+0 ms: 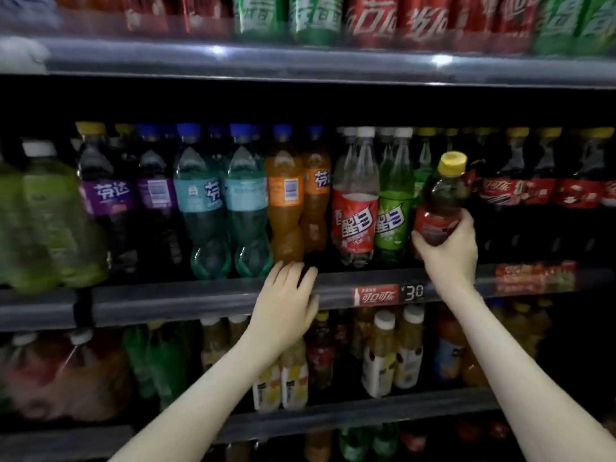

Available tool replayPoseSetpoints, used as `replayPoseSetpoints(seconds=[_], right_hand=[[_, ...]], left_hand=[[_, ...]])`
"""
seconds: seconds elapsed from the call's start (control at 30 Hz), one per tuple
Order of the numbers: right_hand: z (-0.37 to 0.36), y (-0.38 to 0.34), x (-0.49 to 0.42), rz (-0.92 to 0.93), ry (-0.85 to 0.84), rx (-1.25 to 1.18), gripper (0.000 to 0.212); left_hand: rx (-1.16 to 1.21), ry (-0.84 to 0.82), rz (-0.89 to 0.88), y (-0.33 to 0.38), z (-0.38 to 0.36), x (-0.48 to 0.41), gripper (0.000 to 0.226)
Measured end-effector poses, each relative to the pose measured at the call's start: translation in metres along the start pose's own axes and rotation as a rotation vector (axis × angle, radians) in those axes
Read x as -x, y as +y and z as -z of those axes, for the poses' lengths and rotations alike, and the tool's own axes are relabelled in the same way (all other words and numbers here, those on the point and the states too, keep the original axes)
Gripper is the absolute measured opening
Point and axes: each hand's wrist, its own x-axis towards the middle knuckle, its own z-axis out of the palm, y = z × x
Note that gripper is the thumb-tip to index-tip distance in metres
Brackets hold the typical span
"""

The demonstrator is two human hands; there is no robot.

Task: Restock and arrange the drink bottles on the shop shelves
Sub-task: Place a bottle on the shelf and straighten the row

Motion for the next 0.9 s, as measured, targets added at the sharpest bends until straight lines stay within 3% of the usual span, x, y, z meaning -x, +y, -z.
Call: replayPoseSetpoints(seconds=[0.13, 0.37, 0.5, 0.57, 0.7, 0.9], right_hand=[[0.007, -0.014, 0.025, 0.134, 0.011, -0.093, 0.075], [0.016, -0.056, 0.104, 0.197, -0.206, -0.177, 0.06], [0.016, -0.056, 0.157, 0.036, -0.485, -0.275, 0.056], [0.013, -0.047, 0.181, -0.055, -0.636, -0.277, 0.059], [0.006, -0.022, 0.206, -0.192, -0.874, -0.196, 0.051], [-0.002, 0.028, 0.226, -0.453, -0.935, -0.233, 0.044]], left_hand=[[-0.026, -0.009, -0.02, -0.006, 0.002, 0.016, 0.05], [0.219, -0.019, -0.005, 0.007, 0.018, 0.039, 0.06], [0.761, -0.328, 0.189, 0.031, 0.039, 0.061, 0.082], [0.922, -0.398, 0.287, 0.044, 0.041, 0.076, 0.084], [0.895, -0.515, 0.426, 0.052, 0.023, 0.118, 0.078], [0.779, -0.787, 0.419, 0.063, -0.002, 0.154, 0.063]])
